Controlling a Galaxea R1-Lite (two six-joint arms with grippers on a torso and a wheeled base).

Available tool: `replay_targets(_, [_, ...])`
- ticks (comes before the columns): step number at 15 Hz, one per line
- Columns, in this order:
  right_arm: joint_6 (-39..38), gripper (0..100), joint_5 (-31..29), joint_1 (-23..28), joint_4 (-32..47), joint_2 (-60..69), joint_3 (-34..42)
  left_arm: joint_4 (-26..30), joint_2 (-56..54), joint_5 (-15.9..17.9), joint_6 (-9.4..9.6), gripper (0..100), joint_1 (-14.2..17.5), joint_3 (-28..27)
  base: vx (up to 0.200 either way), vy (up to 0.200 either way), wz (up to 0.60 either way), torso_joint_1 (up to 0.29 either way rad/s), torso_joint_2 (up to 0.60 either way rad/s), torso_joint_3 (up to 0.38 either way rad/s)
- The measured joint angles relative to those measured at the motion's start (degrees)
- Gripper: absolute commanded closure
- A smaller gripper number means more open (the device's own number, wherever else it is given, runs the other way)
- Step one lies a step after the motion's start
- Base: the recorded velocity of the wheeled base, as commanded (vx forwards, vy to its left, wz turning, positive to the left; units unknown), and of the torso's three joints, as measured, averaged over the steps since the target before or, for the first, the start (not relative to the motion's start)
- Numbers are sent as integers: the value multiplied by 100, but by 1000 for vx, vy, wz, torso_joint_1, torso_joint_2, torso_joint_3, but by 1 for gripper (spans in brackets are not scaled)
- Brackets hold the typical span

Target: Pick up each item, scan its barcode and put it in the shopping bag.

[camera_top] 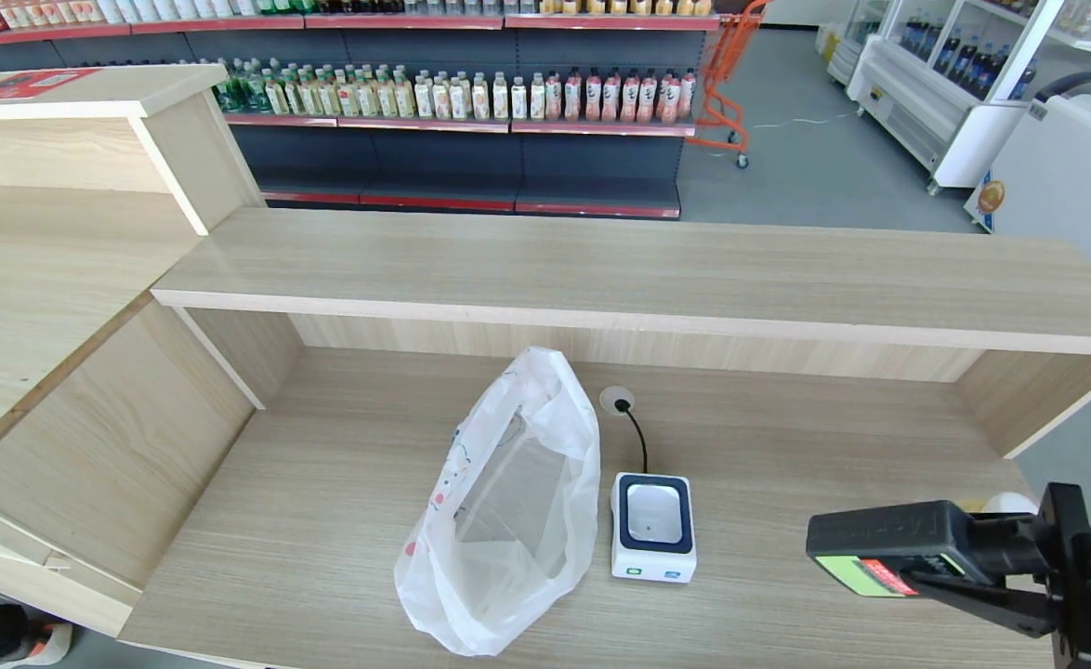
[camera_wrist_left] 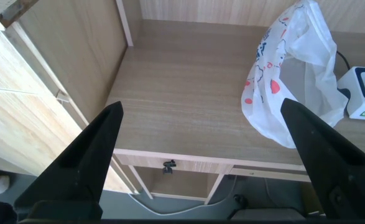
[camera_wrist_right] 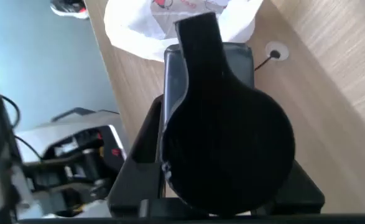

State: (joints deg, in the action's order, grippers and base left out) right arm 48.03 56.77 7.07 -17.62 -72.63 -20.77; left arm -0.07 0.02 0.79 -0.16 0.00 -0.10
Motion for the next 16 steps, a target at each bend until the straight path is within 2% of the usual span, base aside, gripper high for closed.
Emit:
replay_targets(2, [-1640,100,-395,-169,-6,-267,-94,2,0,-1,0,0,0,0,0,0,0,0,0,0])
replay_targets(5, [-3205,100,-784,-617,-212,-1135,-507,0,0,0,0,0,0,0,0,0,0,0,0,0])
replay_targets(9, [-4057,100,-1538,-1232,-523,-2431,-1164,0,0,0,0,0,0,0,0,0,0,0,0,0])
replay_targets(12, [-4757,100,-2122,-1809,-1123,-3134,-1503,0,0,0,0,0,0,0,0,0,0,0,0,0])
replay_targets(16, [-5060,100,-2656,-2292,-1527,-3806,-1838,0,0,-1,0,0,0,0,0,0,0,0,0,0])
